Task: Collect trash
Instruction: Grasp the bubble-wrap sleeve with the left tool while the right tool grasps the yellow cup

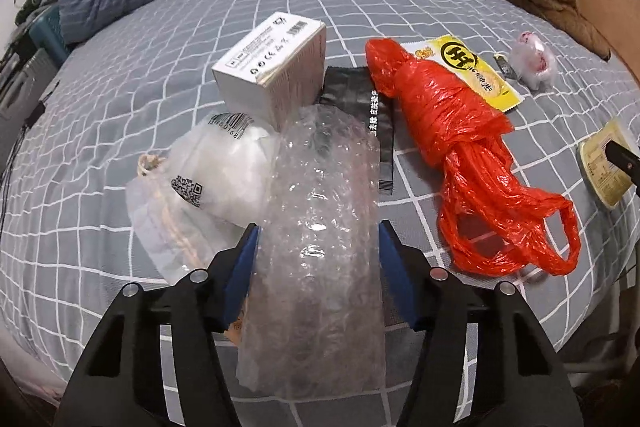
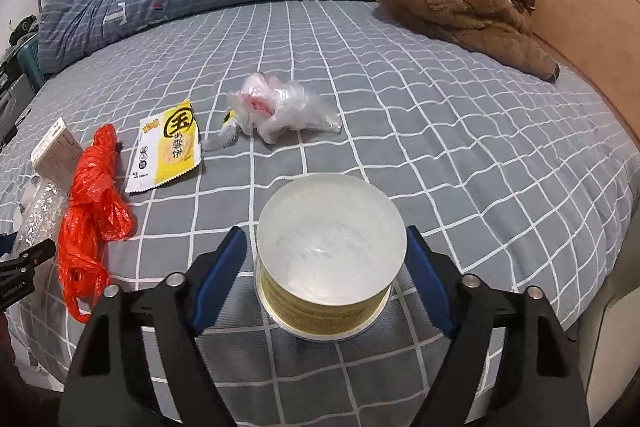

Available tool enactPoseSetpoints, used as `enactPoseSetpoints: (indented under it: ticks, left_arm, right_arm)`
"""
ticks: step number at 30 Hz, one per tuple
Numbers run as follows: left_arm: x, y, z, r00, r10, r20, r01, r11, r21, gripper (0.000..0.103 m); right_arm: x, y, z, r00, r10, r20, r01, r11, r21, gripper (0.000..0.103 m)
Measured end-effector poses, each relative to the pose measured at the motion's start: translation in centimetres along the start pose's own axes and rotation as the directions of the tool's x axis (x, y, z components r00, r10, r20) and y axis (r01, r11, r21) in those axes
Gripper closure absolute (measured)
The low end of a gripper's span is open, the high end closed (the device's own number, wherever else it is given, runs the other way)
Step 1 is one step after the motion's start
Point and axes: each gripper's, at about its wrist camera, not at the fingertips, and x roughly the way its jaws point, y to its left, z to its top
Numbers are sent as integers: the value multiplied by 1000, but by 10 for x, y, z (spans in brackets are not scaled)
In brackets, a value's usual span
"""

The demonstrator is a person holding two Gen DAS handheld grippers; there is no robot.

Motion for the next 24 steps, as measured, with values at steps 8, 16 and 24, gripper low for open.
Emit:
enactPoseSetpoints:
  ticks: [8, 16, 24]
  left_arm:
    - [2, -3, 0, 1000, 10, -3, -10, 1000, 11, 67]
    - [-8, 0, -1, 1000, -16, 7, 16, 1000, -14, 74]
    - [-31, -2, -7, 999, -33, 31, 34, 999, -29, 74]
  right_arm:
    - [2, 0, -1, 1000, -11, 6, 11, 1000, 2, 34]
    - [-9, 1, -3, 1000, -11, 28, 11, 1000, 2, 34]
    - [-23, 2, -3, 999, -5, 41, 5, 1000, -4, 34]
